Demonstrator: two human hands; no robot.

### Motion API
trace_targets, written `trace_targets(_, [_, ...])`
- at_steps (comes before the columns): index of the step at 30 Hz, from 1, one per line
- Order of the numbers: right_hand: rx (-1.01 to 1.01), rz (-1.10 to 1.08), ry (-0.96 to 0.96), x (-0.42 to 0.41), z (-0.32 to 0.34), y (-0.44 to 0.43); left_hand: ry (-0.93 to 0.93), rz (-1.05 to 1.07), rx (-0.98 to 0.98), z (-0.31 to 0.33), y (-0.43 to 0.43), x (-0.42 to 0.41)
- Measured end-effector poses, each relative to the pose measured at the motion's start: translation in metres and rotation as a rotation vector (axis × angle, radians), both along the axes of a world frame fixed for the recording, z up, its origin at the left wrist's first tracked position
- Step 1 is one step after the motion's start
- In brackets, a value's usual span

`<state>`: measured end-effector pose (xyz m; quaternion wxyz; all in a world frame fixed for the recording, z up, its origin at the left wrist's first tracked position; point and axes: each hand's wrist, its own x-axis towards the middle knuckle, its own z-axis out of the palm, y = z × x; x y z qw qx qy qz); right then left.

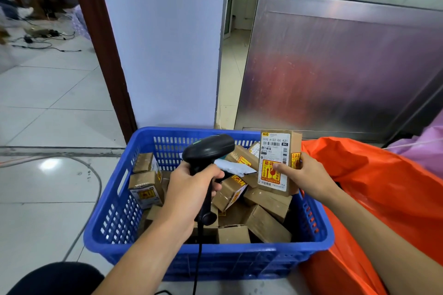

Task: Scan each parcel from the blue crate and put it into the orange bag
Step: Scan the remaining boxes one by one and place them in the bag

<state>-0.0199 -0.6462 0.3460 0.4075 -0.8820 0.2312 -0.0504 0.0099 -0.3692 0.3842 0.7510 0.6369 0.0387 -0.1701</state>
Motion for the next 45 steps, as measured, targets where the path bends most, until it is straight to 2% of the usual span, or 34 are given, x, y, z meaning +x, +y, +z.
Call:
trace_targets(8, [0.046,0.043,-0.034,-0.004,0.01,0.006,-0.081,-0.01,0.125,-0.004,-0.002,-0.002])
trace_targets(22, [0.036,0.079,-0.053,-0.003,0.007,0.008,-0.117,-0.028,0.179,-0.006,-0.005,-0.002])
trace_targets(28, [0.019,0.102,-0.052,-0.004,0.007,0.01,-0.155,0.008,0.274,-0.012,-0.003,0.001])
trace_targets(45, [0.019,0.098,-0.042,-0.003,0.006,0.009,-0.166,0.019,0.295,-0.012,-0.004,0.0])
